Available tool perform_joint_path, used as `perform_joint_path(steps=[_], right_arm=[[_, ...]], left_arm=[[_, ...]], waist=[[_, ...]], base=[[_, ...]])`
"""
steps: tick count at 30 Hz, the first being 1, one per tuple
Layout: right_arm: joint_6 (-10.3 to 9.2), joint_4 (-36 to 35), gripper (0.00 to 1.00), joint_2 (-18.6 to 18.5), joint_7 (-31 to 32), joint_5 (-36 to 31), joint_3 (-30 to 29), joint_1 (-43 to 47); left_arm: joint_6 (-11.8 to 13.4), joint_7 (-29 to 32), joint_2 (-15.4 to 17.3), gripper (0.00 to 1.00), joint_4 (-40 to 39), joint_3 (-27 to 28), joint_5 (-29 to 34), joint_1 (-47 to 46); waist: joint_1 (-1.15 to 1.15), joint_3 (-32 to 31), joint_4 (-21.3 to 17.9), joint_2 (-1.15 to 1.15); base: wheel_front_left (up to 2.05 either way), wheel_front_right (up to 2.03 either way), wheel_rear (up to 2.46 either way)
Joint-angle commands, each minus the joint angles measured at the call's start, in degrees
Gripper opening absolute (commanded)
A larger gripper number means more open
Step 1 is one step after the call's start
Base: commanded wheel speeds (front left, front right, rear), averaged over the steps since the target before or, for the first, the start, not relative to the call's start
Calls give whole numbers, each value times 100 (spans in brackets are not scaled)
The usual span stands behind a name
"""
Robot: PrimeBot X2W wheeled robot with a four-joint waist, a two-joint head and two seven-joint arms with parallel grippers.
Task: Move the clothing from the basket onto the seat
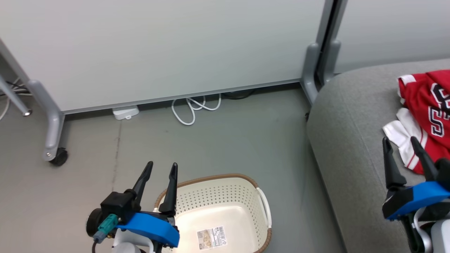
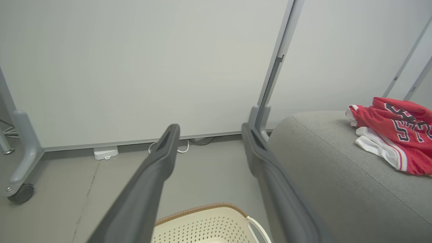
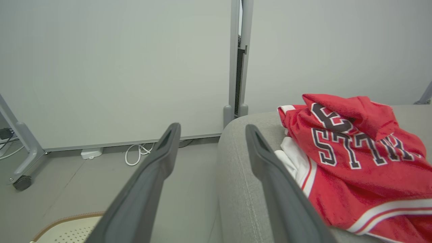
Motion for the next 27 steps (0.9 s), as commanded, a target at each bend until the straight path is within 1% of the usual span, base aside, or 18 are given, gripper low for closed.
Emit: perform_joint_path(steps=[1, 6, 11, 20, 27], right_arm=[[1, -101, 100, 87, 1, -80, -18, 142], [1, -366, 100, 369, -41, -332, 0, 459], [1, -413, 100, 535, -68, -408, 65, 581], [1, -224, 100, 667, -169, -378, 317, 532], [1, -52, 100, 698, -258, -307, 448, 457]], left_arm=[[-4, -14, 7, 100, 27, 74, 13, 18], [-5, -14, 20, 100, 145, 315, 0, -82], [-5, -13, 49, 100, 307, 464, -20, -145], [-6, -14, 33, 100, 491, 736, -36, -153], [-6, -14, 42, 100, 502, 816, 9, -88]], waist=[[1, -90, 182, 0], [1, -115, 474, 0], [1, -138, 681, 0], [1, -149, 785, 0], [1, -172, 732, 0]], base=[[0, 0, 0], [0, 0, 0], [0, 0, 0], [0, 0, 0], [0, 0, 0]])
